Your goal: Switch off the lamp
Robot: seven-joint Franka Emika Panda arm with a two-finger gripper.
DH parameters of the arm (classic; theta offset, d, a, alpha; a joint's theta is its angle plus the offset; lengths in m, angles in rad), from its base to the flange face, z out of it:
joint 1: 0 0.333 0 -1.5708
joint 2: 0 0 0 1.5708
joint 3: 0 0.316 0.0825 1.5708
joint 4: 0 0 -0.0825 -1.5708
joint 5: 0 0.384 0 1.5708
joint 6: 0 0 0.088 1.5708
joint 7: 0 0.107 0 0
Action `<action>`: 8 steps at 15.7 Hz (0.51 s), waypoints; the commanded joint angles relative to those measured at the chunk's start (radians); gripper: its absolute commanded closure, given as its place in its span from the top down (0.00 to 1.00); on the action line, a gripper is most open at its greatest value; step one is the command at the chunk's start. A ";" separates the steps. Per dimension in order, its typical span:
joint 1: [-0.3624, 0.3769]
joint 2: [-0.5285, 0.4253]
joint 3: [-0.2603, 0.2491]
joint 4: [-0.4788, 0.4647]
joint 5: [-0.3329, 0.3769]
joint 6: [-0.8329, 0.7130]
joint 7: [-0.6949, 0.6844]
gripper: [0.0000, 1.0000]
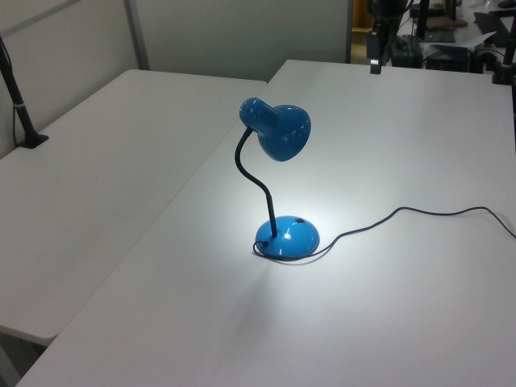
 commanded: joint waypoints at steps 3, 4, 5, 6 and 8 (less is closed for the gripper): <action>0.011 -0.009 -0.007 -0.008 0.008 -0.021 -0.035 0.00; 0.011 -0.009 -0.007 -0.008 0.011 -0.019 -0.053 0.00; 0.011 -0.009 -0.005 -0.008 0.012 -0.019 -0.064 0.00; 0.014 -0.008 -0.005 -0.008 0.014 -0.016 -0.071 0.00; 0.024 -0.005 -0.001 -0.014 0.015 -0.012 -0.111 0.00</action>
